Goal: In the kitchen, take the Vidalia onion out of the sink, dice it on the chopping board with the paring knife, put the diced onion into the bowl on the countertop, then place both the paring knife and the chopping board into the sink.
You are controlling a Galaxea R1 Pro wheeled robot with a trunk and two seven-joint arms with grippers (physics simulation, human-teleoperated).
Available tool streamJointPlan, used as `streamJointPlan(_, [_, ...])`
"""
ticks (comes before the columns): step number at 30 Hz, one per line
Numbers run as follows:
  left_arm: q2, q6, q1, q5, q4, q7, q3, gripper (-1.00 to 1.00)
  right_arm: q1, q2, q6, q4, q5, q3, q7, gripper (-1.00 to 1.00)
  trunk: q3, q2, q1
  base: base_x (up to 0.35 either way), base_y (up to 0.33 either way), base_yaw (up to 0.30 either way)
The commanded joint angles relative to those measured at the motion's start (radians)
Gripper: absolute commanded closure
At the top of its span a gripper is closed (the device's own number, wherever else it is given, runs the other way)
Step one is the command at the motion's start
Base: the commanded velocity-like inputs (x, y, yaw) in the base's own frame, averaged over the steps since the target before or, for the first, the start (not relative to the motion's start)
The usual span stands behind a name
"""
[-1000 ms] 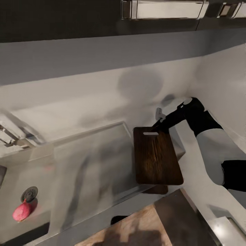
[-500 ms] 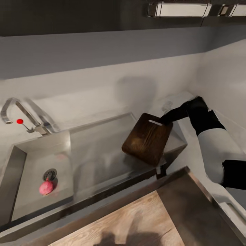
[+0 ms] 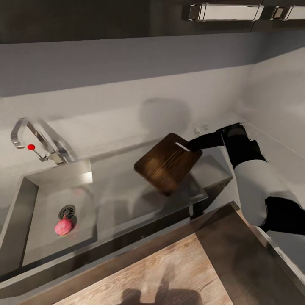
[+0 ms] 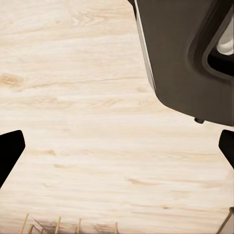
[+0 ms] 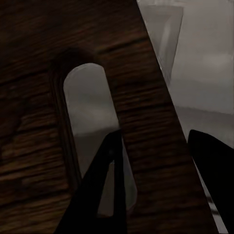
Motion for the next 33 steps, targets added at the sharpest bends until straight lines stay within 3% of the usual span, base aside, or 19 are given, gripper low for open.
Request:
streamJointPlan(1, [-0.001,-0.006,0.000,0.004,0.000,0.000,0.001,-1.00,-0.001,0.008,0.001,0.004,0.005,-0.004,0.006,1.00,-0.001,-0.002,0.001,0.000,0.000,0.000])
streamJointPlan(11, [0.004,-0.006,0.000,0.003,-0.002,0.000,0.006,-1.00,-0.001,0.094,-0.002,0.028,-0.012,-0.006,-0.044,1.00,-0.001,-0.002,0.001,0.000,0.000,0.000])
streamJointPlan(19, [0.008,-0.006,0.000,0.002,-0.002,0.000,0.006,-1.00,-0.001,0.101,-0.033,0.095,-0.056,-0.060,-0.153,1.00,-0.001,-0.002,0.001,0.000,0.000,0.000])
streamJointPlan(23, [0.009,-0.006,0.000,0.002,-0.001,0.000,0.005,-1.00,-0.001,0.100,-0.131,0.170,-0.060,-0.066,-0.194,1.00,-0.001,-0.002,0.001,0.000,0.000,0.000])
streamJointPlan(27, [0.005,-0.006,0.000,0.002,-0.002,0.000,0.006,-1.00,0.000,0.100,-0.178,0.231,-0.058,-0.066,-0.245,1.00,-0.001,-0.002,0.001,0.000,0.000,0.000])
streamJointPlan(33, [0.003,-0.006,0.000,0.002,-0.003,0.000,0.007,-1.00,0.001,0.100,-0.221,0.334,-0.051,-0.065,-0.267,1.00,-0.001,-0.002,0.001,0.000,0.000,0.000])
